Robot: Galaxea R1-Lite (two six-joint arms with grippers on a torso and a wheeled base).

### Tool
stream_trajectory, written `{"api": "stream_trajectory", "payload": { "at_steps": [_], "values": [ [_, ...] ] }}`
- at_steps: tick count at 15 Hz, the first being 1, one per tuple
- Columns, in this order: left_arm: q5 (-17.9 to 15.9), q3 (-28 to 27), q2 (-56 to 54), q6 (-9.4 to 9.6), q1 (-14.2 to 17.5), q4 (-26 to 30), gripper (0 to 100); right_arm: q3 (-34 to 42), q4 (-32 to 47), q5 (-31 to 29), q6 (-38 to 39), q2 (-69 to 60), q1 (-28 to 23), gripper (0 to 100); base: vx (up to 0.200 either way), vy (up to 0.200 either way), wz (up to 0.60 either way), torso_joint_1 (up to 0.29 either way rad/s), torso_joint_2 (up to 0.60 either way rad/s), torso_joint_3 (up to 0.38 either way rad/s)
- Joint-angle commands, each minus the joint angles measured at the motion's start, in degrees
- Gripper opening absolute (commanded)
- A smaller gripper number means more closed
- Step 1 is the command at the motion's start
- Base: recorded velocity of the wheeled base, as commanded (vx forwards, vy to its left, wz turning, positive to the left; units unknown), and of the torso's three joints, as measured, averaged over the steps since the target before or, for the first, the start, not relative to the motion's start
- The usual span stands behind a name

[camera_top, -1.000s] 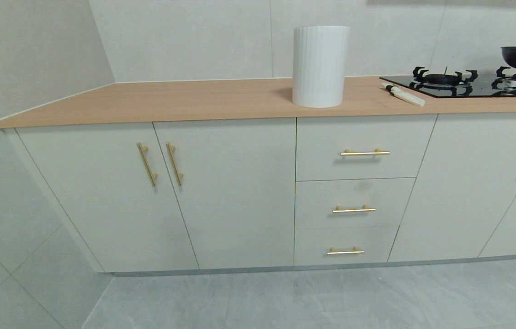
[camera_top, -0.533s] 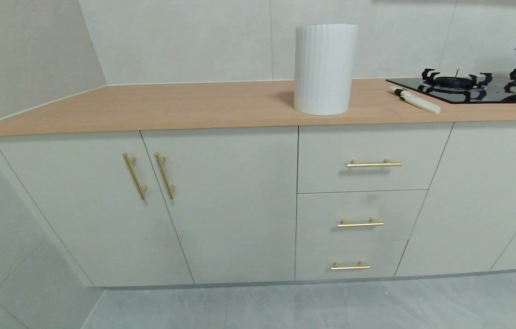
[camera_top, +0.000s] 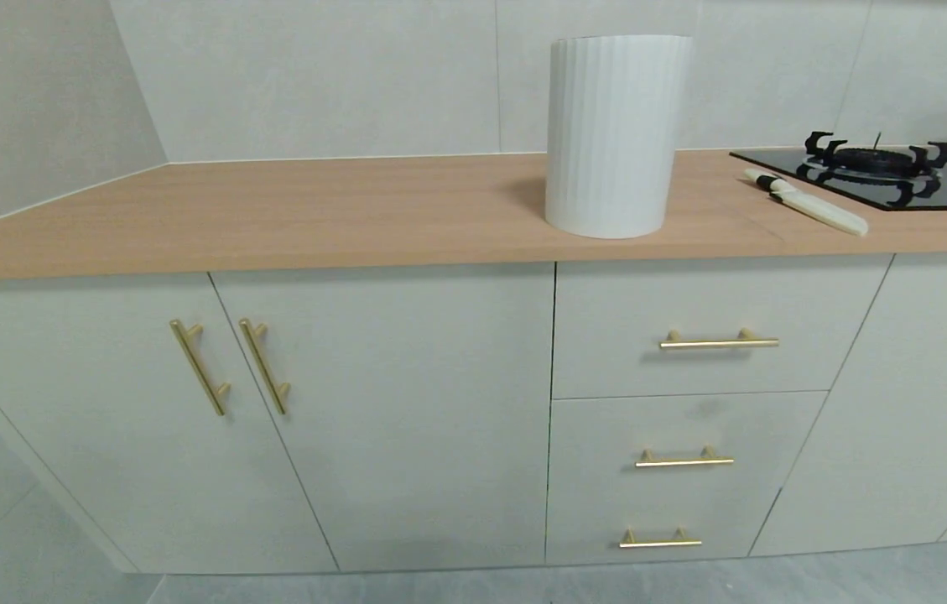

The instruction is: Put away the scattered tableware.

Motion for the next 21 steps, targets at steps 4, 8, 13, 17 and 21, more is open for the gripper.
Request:
{"api": "stream_trajectory", "payload": {
  "at_steps": [4, 8, 13, 17, 21],
  "values": [
    [0.0, 0.0, 0.1, -0.08, 0.0, 0.0, 100, 0.0, 0.0, 0.0, 0.0, 0.2, 0.0, 100, 0.200, 0.000, 0.00, 0.002, 0.00, 0.004],
    [0.0, 0.0, 0.1, 0.00, 0.0, 0.0, 100, 0.0, 0.0, 0.0, 0.0, 0.2, 0.0, 100, 0.200, 0.000, 0.00, 0.002, 0.00, 0.004],
    [0.0, 0.0, 0.1, -0.08, 0.0, 0.0, 100, 0.0, 0.0, 0.0, 0.0, 0.2, 0.0, 100, 0.040, 0.000, 0.00, 0.000, 0.00, 0.000],
    [0.0, 0.0, 0.1, -0.08, 0.0, 0.0, 100, 0.0, 0.0, 0.0, 0.0, 0.2, 0.0, 100, 0.000, 0.000, 0.00, 0.000, 0.00, 0.000],
    [0.0, 0.0, 0.1, -0.08, 0.0, 0.0, 100, 0.0, 0.0, 0.0, 0.0, 0.2, 0.0, 100, 0.000, -0.150, 0.00, 0.002, 0.00, 0.005]
  ]
}}
